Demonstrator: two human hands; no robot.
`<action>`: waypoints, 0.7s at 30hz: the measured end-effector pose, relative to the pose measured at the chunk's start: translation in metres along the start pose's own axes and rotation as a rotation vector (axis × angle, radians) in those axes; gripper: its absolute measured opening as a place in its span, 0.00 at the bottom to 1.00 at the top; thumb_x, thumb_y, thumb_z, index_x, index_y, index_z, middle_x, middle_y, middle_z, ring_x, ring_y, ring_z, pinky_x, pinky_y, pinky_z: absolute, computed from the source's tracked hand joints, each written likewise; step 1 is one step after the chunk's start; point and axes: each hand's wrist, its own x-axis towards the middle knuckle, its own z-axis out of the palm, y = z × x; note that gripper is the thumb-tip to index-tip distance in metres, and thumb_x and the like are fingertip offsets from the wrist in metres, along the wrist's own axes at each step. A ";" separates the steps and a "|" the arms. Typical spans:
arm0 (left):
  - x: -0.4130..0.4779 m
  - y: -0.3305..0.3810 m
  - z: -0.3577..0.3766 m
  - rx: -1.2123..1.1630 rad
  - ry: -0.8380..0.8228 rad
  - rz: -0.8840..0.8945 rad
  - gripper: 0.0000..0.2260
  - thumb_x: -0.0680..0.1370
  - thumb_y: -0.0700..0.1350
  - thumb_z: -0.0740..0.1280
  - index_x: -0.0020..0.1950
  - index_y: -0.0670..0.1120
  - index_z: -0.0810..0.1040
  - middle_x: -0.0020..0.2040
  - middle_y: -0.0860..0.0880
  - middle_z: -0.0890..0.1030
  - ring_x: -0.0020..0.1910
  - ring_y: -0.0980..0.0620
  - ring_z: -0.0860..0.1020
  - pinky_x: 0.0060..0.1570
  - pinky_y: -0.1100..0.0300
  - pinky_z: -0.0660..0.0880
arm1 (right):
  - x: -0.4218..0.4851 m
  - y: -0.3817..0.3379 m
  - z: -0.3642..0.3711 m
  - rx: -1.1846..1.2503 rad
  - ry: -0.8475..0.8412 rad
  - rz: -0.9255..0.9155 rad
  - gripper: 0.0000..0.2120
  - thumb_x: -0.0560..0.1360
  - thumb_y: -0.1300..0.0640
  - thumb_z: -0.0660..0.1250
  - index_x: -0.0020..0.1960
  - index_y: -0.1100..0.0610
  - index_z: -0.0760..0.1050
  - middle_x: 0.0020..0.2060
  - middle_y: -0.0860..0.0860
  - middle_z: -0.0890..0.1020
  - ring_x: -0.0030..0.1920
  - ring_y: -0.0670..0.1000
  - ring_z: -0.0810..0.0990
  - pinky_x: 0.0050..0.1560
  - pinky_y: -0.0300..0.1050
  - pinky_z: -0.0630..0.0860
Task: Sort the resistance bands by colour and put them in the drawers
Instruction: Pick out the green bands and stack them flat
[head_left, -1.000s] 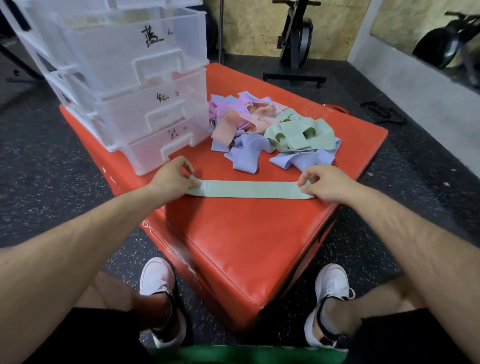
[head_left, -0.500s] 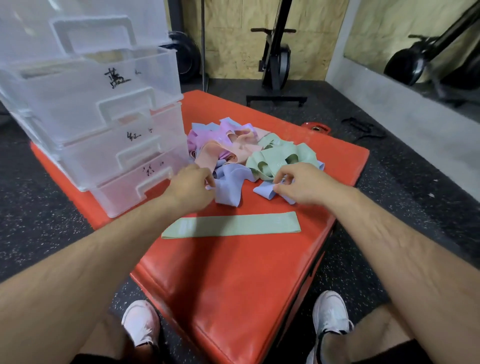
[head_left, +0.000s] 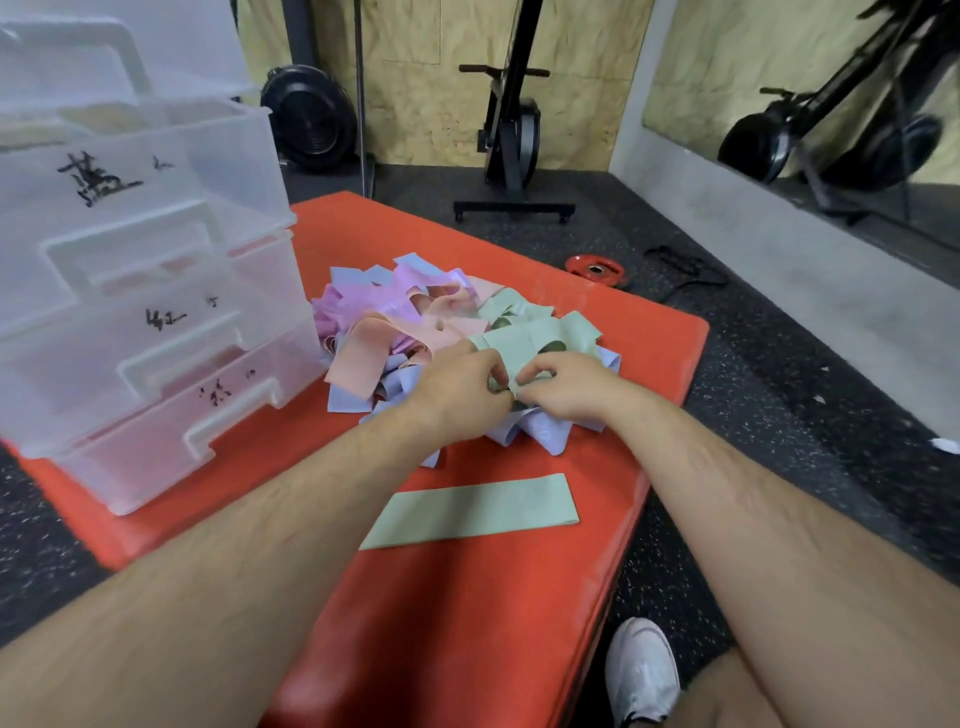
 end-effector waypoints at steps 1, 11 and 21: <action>0.001 0.000 -0.001 -0.008 0.005 -0.017 0.08 0.73 0.52 0.68 0.48 0.50 0.79 0.50 0.50 0.74 0.50 0.48 0.75 0.45 0.60 0.66 | 0.003 0.003 0.001 0.037 0.023 0.005 0.03 0.71 0.50 0.70 0.42 0.42 0.81 0.53 0.40 0.82 0.60 0.49 0.77 0.64 0.48 0.74; -0.011 0.000 -0.021 -0.232 0.095 -0.025 0.16 0.72 0.45 0.70 0.58 0.50 0.75 0.59 0.50 0.72 0.55 0.50 0.74 0.56 0.53 0.75 | -0.018 -0.014 -0.024 0.477 0.184 -0.072 0.13 0.74 0.61 0.71 0.57 0.52 0.83 0.48 0.45 0.82 0.47 0.43 0.80 0.43 0.31 0.74; -0.030 0.029 -0.064 -1.246 0.063 -0.469 0.12 0.76 0.43 0.69 0.56 0.41 0.75 0.41 0.42 0.71 0.35 0.46 0.76 0.38 0.53 0.76 | -0.047 -0.054 -0.023 0.848 0.177 -0.147 0.07 0.79 0.58 0.68 0.53 0.55 0.84 0.49 0.48 0.86 0.46 0.44 0.85 0.45 0.41 0.76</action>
